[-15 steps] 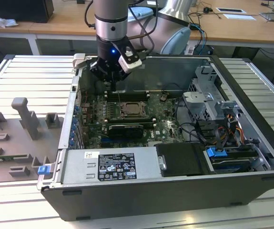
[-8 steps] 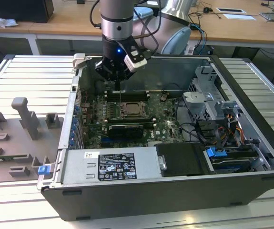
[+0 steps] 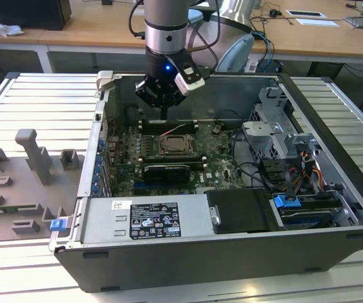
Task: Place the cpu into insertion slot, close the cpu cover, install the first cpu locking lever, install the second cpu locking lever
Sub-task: 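Install the first cpu locking lever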
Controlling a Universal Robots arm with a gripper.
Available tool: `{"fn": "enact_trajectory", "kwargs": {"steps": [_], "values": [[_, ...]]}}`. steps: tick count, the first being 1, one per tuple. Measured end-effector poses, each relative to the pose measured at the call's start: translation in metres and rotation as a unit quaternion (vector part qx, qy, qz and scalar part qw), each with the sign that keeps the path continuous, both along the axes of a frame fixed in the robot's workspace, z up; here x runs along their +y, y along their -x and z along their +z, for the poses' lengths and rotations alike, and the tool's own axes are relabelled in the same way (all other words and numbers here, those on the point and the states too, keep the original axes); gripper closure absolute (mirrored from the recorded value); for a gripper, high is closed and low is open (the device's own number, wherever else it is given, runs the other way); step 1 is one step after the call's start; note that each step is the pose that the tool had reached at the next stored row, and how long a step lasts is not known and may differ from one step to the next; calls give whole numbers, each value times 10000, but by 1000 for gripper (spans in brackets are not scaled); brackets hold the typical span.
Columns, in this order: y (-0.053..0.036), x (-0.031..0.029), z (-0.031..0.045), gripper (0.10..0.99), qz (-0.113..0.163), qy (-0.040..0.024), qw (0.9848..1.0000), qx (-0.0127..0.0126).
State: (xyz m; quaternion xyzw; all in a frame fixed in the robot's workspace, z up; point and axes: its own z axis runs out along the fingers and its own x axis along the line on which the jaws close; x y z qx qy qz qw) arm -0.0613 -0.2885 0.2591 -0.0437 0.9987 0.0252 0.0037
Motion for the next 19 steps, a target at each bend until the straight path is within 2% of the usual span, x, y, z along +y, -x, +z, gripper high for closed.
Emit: {"fn": "enact_trajectory", "kwargs": {"steps": [3,5,6,9,10,19], "values": [[-106,0,-14,980,0,0,10000,0],[-138,-1,-22,980,0,-12,10000,0],[-142,-1,-24,980,0,-38,10000,1],[-154,0,-36,980,0,-227,9997,0],[-157,0,-53,980,0,-247,9997,-1],[-247,-1,-228,980,-100,-251,9996,-3]]}}
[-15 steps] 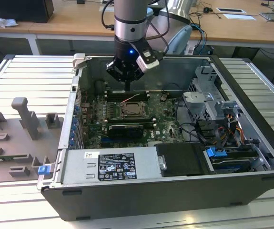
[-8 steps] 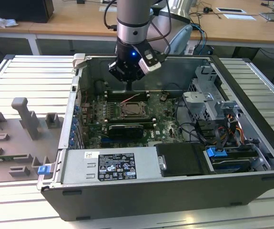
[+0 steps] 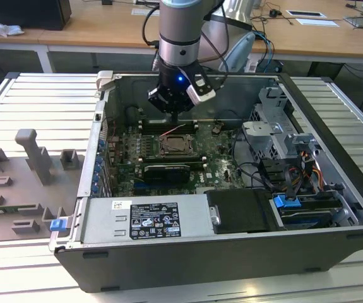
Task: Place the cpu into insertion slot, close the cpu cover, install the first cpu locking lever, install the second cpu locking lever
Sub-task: 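Install the first cpu locking lever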
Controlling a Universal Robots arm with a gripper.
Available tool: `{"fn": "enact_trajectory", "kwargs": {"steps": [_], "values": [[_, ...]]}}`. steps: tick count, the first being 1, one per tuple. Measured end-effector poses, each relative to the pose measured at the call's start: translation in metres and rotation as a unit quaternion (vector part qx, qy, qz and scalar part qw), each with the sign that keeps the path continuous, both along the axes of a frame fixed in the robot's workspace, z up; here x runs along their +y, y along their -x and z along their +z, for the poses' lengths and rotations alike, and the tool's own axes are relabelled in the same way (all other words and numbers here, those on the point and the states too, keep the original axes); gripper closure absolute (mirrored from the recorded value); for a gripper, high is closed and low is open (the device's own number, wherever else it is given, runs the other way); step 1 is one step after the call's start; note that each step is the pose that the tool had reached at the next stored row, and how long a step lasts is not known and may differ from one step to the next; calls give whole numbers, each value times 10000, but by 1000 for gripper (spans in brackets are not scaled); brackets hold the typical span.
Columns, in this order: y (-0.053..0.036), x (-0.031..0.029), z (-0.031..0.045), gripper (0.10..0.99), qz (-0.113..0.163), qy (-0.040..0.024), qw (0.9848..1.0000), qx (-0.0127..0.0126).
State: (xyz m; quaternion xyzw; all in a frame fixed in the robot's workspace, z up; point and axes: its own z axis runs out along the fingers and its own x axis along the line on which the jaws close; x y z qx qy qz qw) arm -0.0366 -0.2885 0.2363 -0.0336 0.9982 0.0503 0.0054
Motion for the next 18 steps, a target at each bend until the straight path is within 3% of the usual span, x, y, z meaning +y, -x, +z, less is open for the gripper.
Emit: {"fn": "enact_trajectory", "kwargs": {"steps": [11,18], "values": [[-144,0,-155,980,-37,0,10000,0],[-186,1,-229,980,-42,0,10000,0]]}}
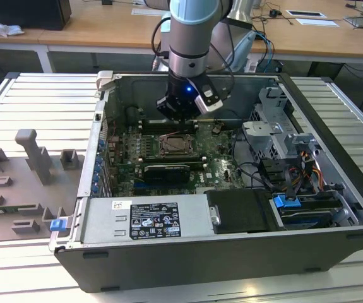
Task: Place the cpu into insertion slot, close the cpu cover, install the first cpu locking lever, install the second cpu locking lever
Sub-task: 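Install the first cpu locking lever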
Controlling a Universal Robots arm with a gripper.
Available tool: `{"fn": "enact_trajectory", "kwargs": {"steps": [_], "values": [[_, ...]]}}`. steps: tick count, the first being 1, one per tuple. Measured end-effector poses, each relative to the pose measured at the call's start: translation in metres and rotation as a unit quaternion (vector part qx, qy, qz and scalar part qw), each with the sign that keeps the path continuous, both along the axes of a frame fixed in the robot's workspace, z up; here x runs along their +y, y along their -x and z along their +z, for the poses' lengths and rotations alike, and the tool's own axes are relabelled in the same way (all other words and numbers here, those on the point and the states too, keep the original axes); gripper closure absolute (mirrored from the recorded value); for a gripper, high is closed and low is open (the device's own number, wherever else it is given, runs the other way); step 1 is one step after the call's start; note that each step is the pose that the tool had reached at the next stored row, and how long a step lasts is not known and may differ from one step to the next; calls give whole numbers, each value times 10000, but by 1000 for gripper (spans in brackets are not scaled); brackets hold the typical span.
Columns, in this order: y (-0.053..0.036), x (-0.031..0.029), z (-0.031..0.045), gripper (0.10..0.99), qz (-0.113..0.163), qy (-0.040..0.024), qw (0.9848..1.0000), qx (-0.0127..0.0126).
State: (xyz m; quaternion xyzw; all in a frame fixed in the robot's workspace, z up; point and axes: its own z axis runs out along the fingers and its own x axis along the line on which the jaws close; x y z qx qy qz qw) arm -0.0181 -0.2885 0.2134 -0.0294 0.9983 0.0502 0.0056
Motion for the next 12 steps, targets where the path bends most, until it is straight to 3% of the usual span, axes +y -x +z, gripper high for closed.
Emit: {"fn": "enact_trajectory", "kwargs": {"steps": [9,12], "values": [[-9,0,-74,980,-1,7,10000,0],[-10,0,-88,980,0,57,10000,0]]}}
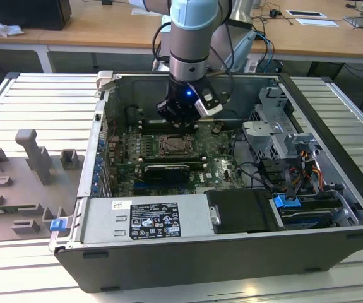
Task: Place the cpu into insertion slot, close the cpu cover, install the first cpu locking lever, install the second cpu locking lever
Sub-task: 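Install the first cpu locking lever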
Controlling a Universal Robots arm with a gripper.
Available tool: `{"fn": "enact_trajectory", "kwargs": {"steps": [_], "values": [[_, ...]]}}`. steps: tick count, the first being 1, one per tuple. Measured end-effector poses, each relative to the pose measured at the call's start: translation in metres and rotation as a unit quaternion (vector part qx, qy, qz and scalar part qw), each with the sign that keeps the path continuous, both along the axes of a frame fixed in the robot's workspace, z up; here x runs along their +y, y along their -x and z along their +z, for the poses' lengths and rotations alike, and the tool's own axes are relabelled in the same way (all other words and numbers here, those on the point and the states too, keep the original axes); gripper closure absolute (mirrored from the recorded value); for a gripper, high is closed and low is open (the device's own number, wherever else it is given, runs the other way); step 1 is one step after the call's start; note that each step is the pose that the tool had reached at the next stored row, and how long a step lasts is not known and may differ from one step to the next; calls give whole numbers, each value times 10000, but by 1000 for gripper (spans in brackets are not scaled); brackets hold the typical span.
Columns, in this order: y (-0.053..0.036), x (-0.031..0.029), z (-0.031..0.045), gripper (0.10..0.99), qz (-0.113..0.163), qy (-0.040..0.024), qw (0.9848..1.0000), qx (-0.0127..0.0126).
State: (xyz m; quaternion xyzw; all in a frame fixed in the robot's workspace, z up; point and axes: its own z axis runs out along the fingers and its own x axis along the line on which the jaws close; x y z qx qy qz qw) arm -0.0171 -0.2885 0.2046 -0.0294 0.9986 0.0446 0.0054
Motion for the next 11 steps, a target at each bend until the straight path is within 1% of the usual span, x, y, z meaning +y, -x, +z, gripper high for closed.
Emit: {"fn": "enact_trajectory", "kwargs": {"steps": [3,8,11], "values": [[-1,0,-16,980,0,48,10000,-1],[0,-1,-31,980,-1,48,10000,0],[0,0,-25,980,-1,44,10000,-1]]}}
